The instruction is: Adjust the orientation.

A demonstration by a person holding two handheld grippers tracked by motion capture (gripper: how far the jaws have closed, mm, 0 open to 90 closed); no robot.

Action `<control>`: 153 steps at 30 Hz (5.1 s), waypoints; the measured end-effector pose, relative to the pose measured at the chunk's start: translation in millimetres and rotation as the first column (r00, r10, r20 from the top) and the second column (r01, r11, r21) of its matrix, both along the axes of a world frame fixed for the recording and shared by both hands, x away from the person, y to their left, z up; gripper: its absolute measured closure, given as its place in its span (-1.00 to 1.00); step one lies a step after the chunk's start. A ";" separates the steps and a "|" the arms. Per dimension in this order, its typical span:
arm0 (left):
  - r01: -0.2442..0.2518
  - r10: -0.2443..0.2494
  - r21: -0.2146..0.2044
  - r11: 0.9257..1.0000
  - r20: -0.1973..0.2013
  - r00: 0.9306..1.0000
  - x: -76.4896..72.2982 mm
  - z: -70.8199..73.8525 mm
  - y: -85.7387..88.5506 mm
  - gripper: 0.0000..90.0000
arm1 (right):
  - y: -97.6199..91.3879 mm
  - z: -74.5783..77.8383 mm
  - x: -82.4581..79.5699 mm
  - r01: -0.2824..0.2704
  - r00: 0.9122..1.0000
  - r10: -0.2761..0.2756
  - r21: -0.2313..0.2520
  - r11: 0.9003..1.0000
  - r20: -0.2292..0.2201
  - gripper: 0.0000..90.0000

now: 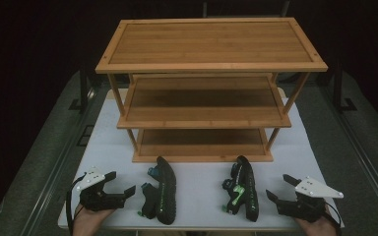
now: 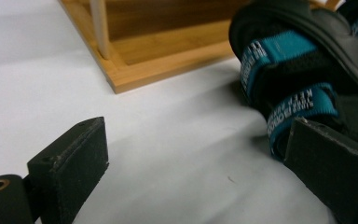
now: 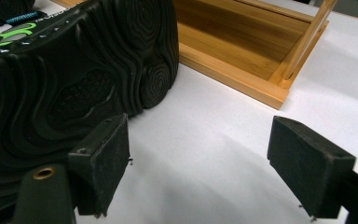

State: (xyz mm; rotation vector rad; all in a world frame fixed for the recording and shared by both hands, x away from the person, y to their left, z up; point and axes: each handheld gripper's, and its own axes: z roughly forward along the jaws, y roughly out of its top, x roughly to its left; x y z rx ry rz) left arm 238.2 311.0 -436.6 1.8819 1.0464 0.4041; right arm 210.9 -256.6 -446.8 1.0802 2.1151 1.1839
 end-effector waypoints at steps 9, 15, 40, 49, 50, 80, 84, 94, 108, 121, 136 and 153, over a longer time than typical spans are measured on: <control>0.067 -0.066 0.037 0.997 -0.011 0.998 -3.1 -1.9 -10.1 -0.85 | 0.5 1.1 -1.5 -0.003 1.000 0.003 0.001 1.000 0.002 -0.54; 0.112 -0.110 0.061 0.992 -0.035 0.993 -2.3 -4.3 -17.6 -0.67 | 1.1 0.8 -1.3 -0.008 1.000 0.008 0.000 1.000 0.001 -0.54; 0.270 -0.270 0.002 0.963 -0.048 0.962 4.8 -3.2 -48.8 0.30 | 6.0 -0.4 -0.2 -0.034 0.999 0.034 -0.009 0.999 0.000 -0.54; 0.298 -0.299 -0.020 0.954 -0.024 0.954 7.4 5.7 -60.1 0.23 | 7.4 0.3 -0.8 -0.030 1.000 0.030 -0.009 1.000 0.003 -0.54; 0.304 -0.305 -0.024 0.952 -0.025 0.952 8.1 6.6 -61.1 0.23 | 7.4 0.4 -1.1 -0.029 1.000 0.029 -0.009 1.000 0.004 -0.54; 0.313 -0.318 -0.128 0.941 -0.028 0.948 26.3 9.0 -86.3 0.13 | 6.9 3.8 -4.8 -0.022 0.999 0.022 -0.001 1.000 0.024 -0.53; 0.316 -0.321 -0.125 0.940 -0.020 0.947 26.7 7.0 -94.1 0.11 | 6.5 4.0 -5.1 -0.022 0.999 0.022 0.000 1.000 0.027 -0.53; 0.323 -0.325 -0.126 0.938 0.003 0.946 27.0 3.0 -115.4 -0.04 | 5.2 4.7 -6.4 -0.025 0.999 0.025 0.008 1.000 0.027 -0.53; 0.345 -0.344 -0.092 0.934 0.027 0.939 21.8 0.7 -134.0 -0.37 | 5.8 9.6 -8.6 -0.034 0.999 0.032 0.072 0.997 0.027 -0.43; 0.344 -0.341 -0.076 0.936 0.048 0.939 15.8 2.2 -136.8 -0.25 | 23.4 33.2 -13.8 -0.095 0.991 0.081 0.123 0.988 0.110 0.18; 0.347 -0.344 -0.052 0.937 0.057 0.937 12.6 4.0 -139.3 -0.14 | 63.1 39.9 -4.0 -0.179 0.981 0.174 0.061 0.982 0.087 0.99; 0.349 -0.346 -0.056 0.936 0.060 0.936 12.4 3.1 -137.7 -0.14 | 43.8 40.2 -15.0 -0.055 0.995 0.053 0.020 0.998 0.090 0.99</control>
